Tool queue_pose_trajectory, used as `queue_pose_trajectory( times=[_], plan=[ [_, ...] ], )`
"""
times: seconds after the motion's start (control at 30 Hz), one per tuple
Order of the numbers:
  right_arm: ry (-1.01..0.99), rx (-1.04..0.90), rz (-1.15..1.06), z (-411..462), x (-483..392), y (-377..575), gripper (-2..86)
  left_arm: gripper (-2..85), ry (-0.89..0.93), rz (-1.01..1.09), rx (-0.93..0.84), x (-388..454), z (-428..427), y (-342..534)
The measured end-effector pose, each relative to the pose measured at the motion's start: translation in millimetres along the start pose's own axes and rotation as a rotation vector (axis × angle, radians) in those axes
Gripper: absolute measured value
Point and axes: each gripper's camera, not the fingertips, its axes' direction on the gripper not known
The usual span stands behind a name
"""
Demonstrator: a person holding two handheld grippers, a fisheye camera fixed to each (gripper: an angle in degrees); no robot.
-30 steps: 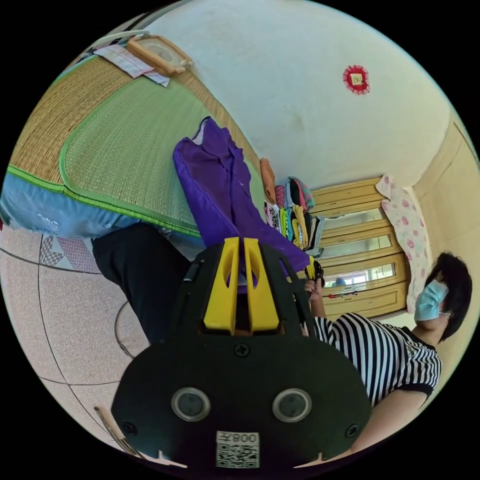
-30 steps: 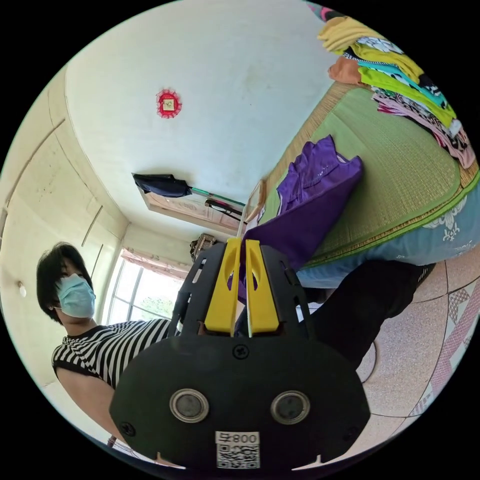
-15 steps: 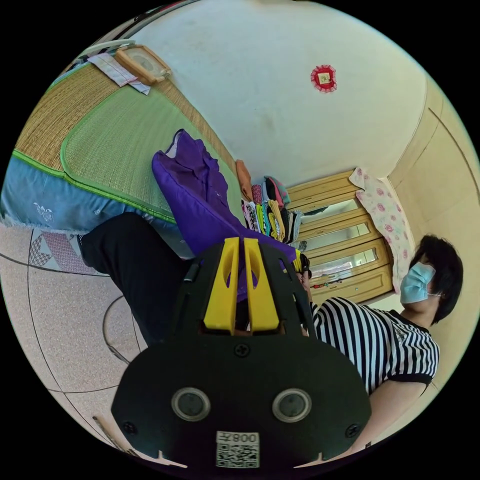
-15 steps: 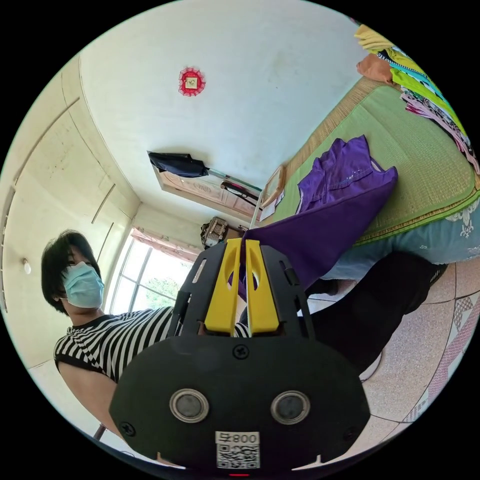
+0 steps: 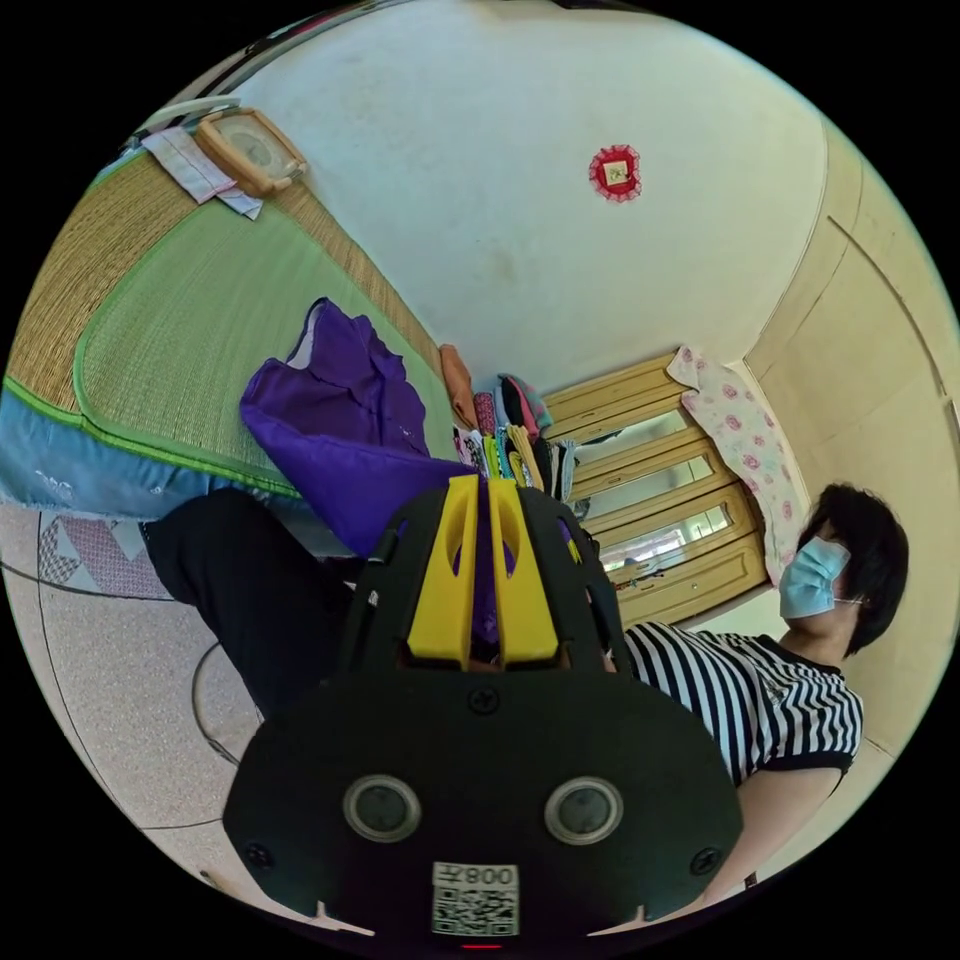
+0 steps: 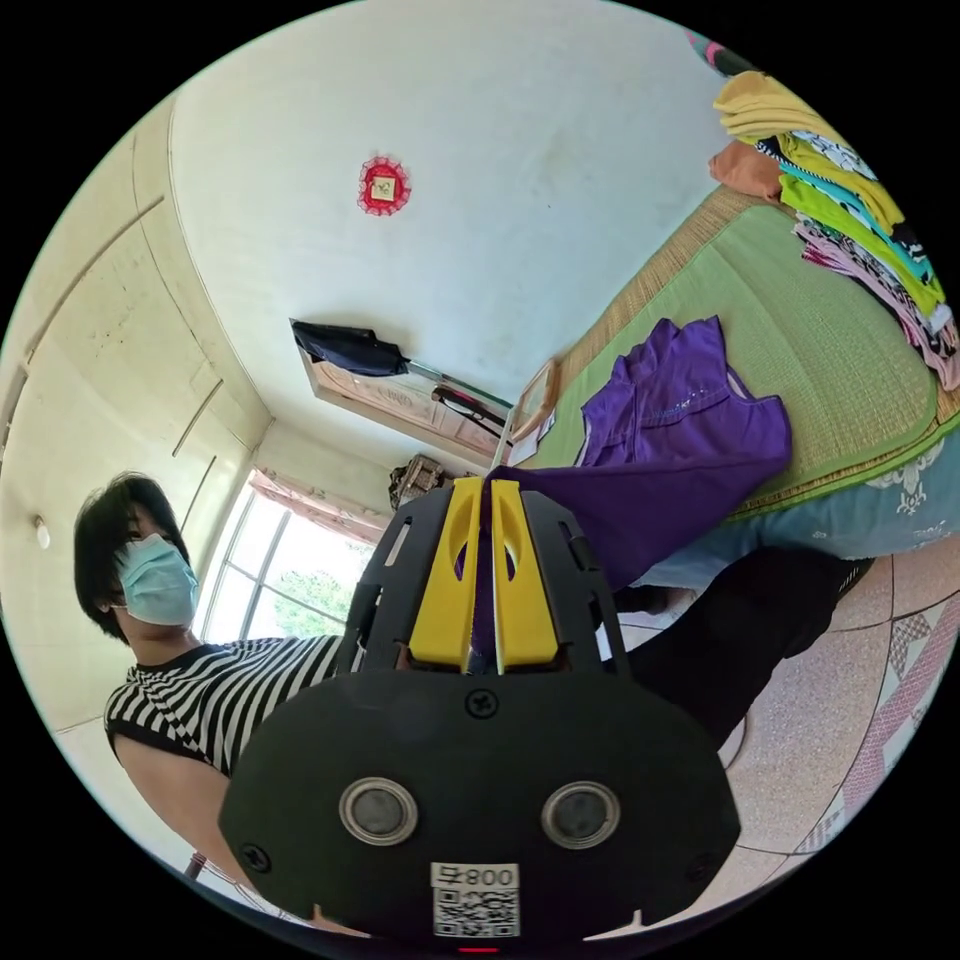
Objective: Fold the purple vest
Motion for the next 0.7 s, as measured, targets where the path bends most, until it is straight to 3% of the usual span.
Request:
queue_pose_trajectory(
  times=[0.3,0.7],
  plan=[
    [0.019,0.059,-0.009,16.3,11.4,-104.8,1.2,1.7,-0.016,0.022,0.02,2.8,46.4,-142.6],
    [0.118,0.08,0.045,78.9,77.7,-314.2,1.3,1.7,-0.121,-0.053,0.043,-33.1,147.1,-378.1]
  ],
)
